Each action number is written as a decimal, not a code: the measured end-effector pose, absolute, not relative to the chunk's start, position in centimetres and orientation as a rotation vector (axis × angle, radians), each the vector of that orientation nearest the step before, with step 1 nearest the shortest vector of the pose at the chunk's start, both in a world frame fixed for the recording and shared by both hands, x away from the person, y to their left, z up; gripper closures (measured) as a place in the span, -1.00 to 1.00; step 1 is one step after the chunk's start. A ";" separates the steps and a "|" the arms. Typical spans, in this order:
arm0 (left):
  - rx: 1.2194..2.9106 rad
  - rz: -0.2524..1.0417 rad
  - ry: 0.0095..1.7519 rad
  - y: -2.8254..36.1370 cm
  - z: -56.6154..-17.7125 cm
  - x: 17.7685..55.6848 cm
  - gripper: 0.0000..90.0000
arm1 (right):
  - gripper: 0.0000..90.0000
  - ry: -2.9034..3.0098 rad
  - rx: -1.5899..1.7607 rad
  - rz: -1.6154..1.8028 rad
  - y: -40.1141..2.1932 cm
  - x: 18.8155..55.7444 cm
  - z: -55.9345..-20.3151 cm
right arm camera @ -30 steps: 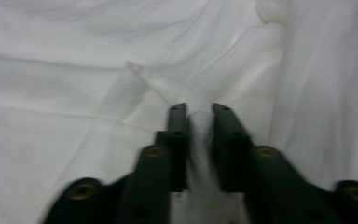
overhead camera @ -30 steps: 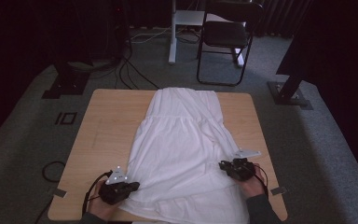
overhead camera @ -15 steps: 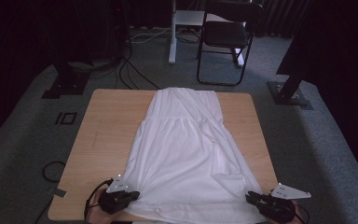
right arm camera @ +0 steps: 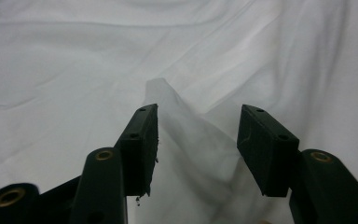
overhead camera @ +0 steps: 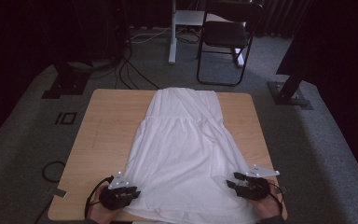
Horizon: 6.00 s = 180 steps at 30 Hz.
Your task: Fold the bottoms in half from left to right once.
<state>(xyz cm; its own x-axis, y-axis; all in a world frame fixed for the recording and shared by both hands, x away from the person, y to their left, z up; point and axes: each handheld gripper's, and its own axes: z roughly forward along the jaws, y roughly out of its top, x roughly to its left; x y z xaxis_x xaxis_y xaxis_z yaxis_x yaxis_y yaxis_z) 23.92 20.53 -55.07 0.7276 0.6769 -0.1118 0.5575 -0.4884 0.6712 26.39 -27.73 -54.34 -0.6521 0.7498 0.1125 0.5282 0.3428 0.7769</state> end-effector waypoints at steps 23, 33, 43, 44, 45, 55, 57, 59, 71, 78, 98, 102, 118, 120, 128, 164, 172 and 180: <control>2.063 0.339 0.935 22.2 -52.0 24.1 0.34 | 0.22 2.049 1.473 1.109 -36.0 22.0 -53.0; 2.020 0.580 1.047 20.7 -49.8 33.8 0.04 | 0.05 2.146 1.213 1.163 -29.1 32.3 -50.6; 2.122 0.497 1.194 19.3 -54.2 39.9 0.24 | 0.11 2.191 1.219 0.962 -23.6 41.3 -52.7; 2.140 0.494 1.191 19.3 -54.5 39.9 0.42 | 0.18 2.199 1.238 0.950 -23.4 41.8 -53.1; 2.140 0.480 1.168 19.4 -54.5 39.9 0.59 | 0.40 2.214 1.253 0.938 -23.4 42.3 -53.5; 2.179 0.494 1.133 19.8 -54.5 36.2 0.95 | 0.90 2.302 1.265 0.892 -24.5 39.3 -54.8; 2.175 0.487 1.117 20.0 -54.6 34.5 0.94 | 0.90 2.309 1.273 0.922 -24.9 38.0 -54.9; 2.174 0.493 1.102 20.1 -54.8 32.8 0.94 | 0.90 2.317 1.288 0.959 -25.5 36.3 -55.0; 2.211 0.539 1.094 21.2 -54.7 27.9 0.95 | 0.89 1.992 1.551 0.949 -31.9 33.1 -55.1; 2.060 0.534 1.110 22.0 -53.1 28.8 0.28 | 0.19 2.043 1.483 1.031 -31.9 33.5 -54.4; 2.211 0.538 1.088 14.5 -54.1 43.3 0.13 | -0.02 2.276 1.233 0.946 -21.7 43.2 -54.1; 2.216 0.508 1.064 15.1 -54.1 42.9 0.83 | 0.17 2.277 1.292 0.944 -21.9 43.2 -55.2; 2.164 0.377 0.978 18.0 -54.9 33.6 0.91 | 0.37 2.385 1.308 1.030 -22.6 34.6 -55.1; 2.172 0.384 0.972 18.0 -54.9 33.2 0.91 | 0.26 2.432 1.323 1.032 -22.5 34.1 -54.8; 2.162 0.384 0.968 17.9 -55.1 33.4 0.90 | 0.01 2.422 1.158 0.981 -19.3 37.3 -54.3; 2.138 0.556 1.027 15.1 -52.4 40.6 0.14 | -0.01 2.327 1.156 0.999 -18.3 45.4 -53.4; 2.205 0.460 1.058 15.4 -54.4 41.5 0.90 | 0.45 2.333 1.292 0.984 -19.2 44.7 -54.9; 2.235 0.392 0.945 15.5 -54.7 35.1 0.91 | 0.51 2.353 1.278 1.024 -21.2 37.8 -55.3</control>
<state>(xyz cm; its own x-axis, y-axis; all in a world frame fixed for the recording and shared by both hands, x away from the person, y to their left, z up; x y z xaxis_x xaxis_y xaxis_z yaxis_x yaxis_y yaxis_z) 35.14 15.53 -54.73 0.6924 0.7213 0.0142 0.5200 -0.5127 0.6832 37.78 -21.24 -55.27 -0.5725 0.8150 0.0894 0.6210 0.3598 0.6964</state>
